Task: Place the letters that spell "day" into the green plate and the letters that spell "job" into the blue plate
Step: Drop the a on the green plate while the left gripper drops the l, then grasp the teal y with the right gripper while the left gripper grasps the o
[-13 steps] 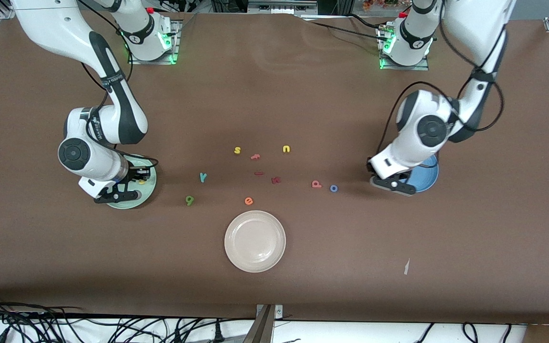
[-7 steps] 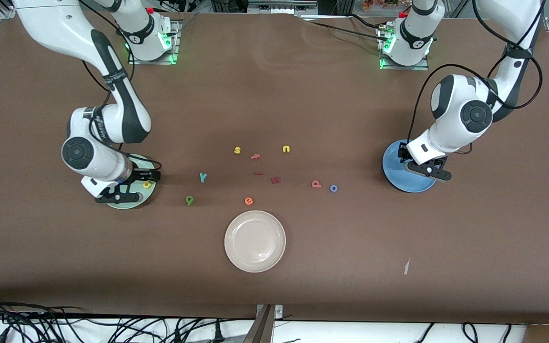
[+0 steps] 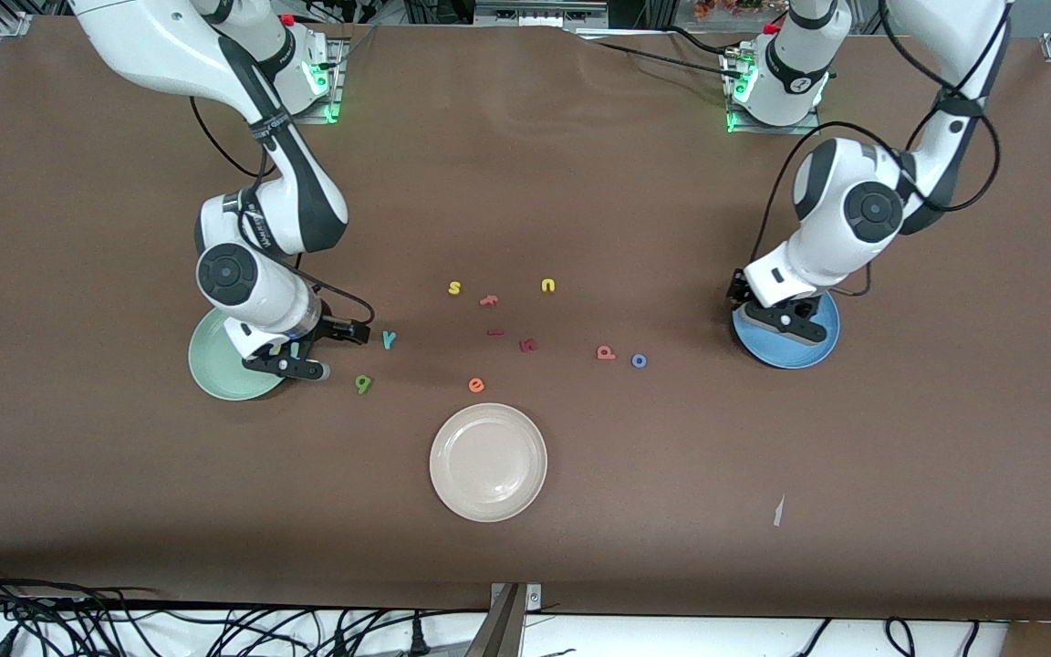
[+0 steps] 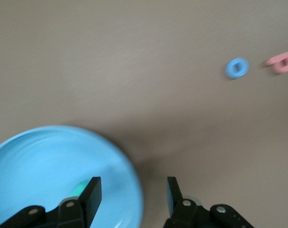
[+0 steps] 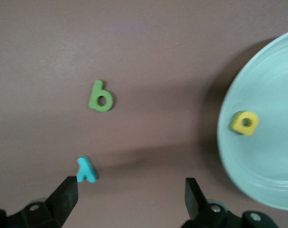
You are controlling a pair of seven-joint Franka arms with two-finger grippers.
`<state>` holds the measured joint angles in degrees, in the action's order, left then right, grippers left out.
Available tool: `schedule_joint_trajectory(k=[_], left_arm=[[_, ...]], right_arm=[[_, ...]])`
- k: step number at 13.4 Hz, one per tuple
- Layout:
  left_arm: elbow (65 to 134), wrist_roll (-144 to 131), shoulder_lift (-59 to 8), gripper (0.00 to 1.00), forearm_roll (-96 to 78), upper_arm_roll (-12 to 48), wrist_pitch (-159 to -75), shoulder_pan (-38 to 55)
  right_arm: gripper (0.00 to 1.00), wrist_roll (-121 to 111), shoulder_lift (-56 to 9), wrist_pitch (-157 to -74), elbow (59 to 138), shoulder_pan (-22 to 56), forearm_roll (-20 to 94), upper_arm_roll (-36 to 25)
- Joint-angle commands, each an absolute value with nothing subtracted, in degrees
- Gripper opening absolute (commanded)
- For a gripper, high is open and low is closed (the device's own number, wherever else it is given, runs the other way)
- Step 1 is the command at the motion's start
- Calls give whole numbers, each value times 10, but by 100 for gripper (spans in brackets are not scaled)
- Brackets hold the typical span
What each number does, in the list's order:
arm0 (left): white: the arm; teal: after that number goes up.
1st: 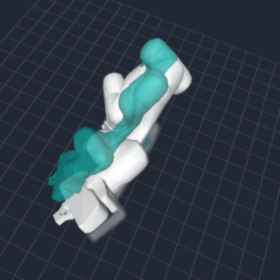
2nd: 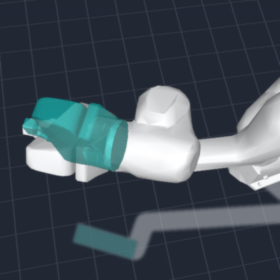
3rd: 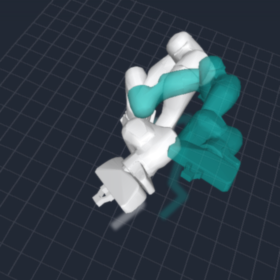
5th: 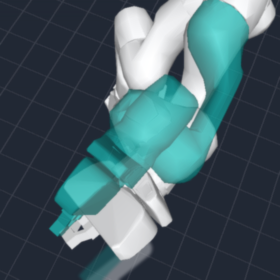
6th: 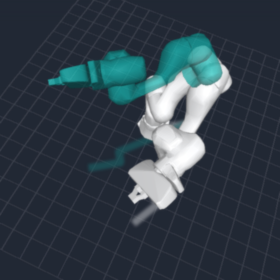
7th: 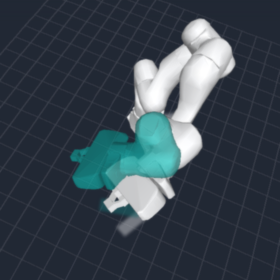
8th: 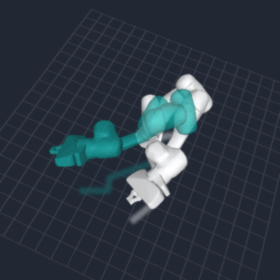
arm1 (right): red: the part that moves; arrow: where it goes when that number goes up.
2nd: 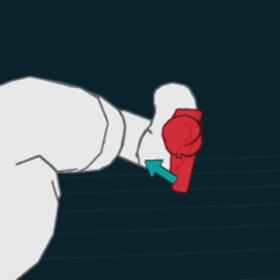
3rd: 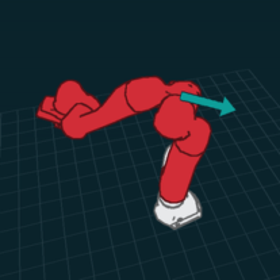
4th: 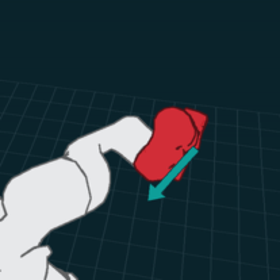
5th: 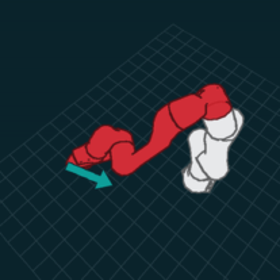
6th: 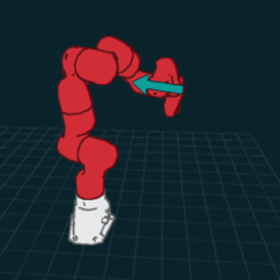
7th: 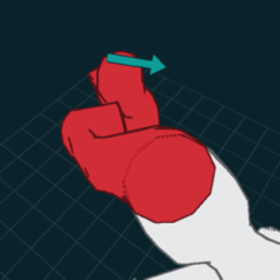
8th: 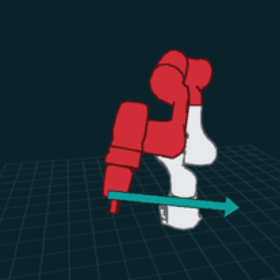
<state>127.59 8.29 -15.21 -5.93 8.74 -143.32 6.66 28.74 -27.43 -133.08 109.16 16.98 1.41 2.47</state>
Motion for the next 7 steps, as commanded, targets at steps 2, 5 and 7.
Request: schedule_joint_trajectory(k=[2,5,7], left_arm=[[1185,82,-250,65,-120,86,-1458,135],[1115,58,-292,65,-120,78,-1458,177],[1086,49,-313,65,-120,69,-1460,190]], right_arm=[[100,363,-294,-1366,1088,193,14,25],[99,389,-316,-1392,1086,208,14,25],[99,406,-330,-1394,1071,220,14,25]])
